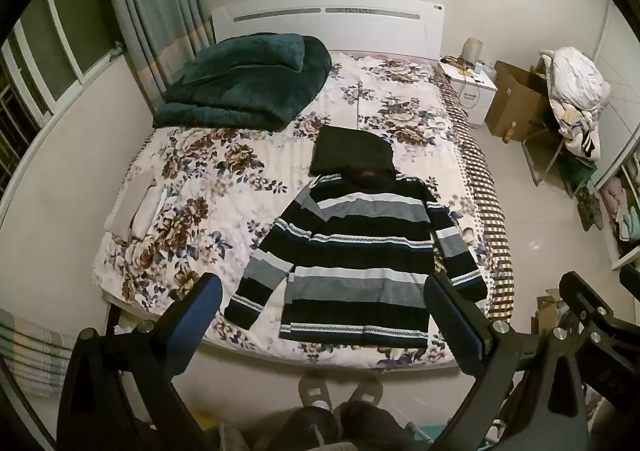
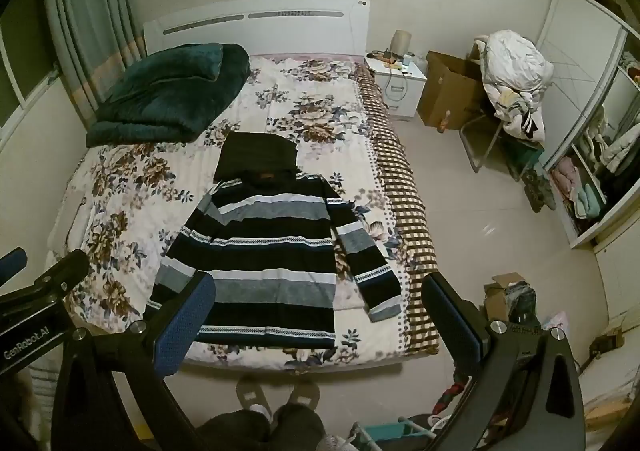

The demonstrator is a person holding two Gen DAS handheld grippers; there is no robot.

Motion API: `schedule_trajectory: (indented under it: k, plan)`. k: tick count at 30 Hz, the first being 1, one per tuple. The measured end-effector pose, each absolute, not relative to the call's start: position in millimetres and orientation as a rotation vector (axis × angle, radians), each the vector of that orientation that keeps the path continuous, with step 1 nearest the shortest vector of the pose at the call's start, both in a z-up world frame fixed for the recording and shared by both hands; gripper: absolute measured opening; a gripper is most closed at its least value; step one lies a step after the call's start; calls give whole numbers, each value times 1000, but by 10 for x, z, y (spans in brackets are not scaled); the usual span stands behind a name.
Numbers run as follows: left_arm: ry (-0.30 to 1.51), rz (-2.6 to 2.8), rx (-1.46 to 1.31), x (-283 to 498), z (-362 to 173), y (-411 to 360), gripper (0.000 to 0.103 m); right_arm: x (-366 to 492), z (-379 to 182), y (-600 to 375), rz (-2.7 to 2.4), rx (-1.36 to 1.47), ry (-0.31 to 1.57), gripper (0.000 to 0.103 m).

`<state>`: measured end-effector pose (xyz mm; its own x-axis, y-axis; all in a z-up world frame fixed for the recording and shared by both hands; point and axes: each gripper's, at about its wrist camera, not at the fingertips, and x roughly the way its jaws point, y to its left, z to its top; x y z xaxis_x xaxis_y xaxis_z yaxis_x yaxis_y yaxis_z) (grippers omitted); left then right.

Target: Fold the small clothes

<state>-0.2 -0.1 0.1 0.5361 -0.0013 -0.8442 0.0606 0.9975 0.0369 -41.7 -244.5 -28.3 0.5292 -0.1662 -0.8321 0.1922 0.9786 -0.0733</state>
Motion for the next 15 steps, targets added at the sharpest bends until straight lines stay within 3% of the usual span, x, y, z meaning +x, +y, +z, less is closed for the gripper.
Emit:
schedule_trajectory:
  k: [15]
  plan:
    - [1000, -34, 62, -3, 2, -1, 103, -379, -246, -2441, -210, 35, 988, 103]
